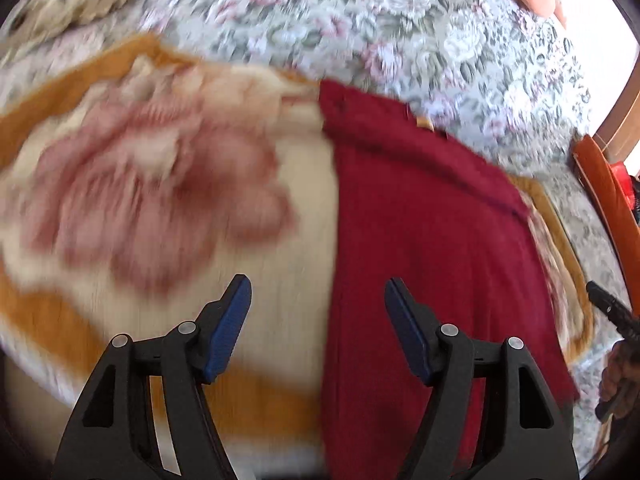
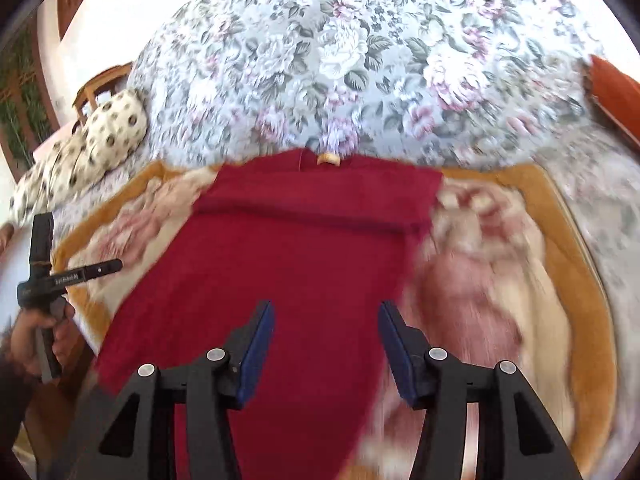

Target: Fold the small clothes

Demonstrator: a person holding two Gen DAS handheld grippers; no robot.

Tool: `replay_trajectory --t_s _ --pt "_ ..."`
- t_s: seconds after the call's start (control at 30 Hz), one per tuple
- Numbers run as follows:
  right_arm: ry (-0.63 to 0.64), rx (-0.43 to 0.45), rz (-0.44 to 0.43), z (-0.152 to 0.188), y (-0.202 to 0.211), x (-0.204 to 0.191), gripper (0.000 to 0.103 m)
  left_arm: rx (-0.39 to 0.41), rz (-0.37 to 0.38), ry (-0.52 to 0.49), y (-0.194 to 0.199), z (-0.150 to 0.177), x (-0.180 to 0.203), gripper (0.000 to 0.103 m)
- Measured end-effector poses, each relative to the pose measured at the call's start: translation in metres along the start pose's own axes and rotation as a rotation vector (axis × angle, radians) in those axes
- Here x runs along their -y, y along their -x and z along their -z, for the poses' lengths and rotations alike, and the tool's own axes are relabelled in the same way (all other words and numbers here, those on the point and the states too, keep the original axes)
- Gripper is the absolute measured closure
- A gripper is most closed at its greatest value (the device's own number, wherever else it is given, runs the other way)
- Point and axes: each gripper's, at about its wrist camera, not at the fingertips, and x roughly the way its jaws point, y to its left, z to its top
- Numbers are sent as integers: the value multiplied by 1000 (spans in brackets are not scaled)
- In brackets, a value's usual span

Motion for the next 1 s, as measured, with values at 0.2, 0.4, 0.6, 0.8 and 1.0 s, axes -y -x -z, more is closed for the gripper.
replay_trajectory --t_s 0.2,0.4,0.6,0.8,1.0 --pt "-138 -69 -53 73 22 11 51 -60 119 -39 17 64 16 34" --pt "-298 -73 -127 101 19 18 51 -70 154 28 10 80 8 34" --pt "-451 -69 -213 120 12 26 51 -97 266 99 9 80 -4 34" --pt "-581 -51 -346 134 13 34 51 -110 364 176 5 82 -10 47" --pt "-865 -67 -533 156 -9 57 53 -114 358 176 5 79 -10 90"
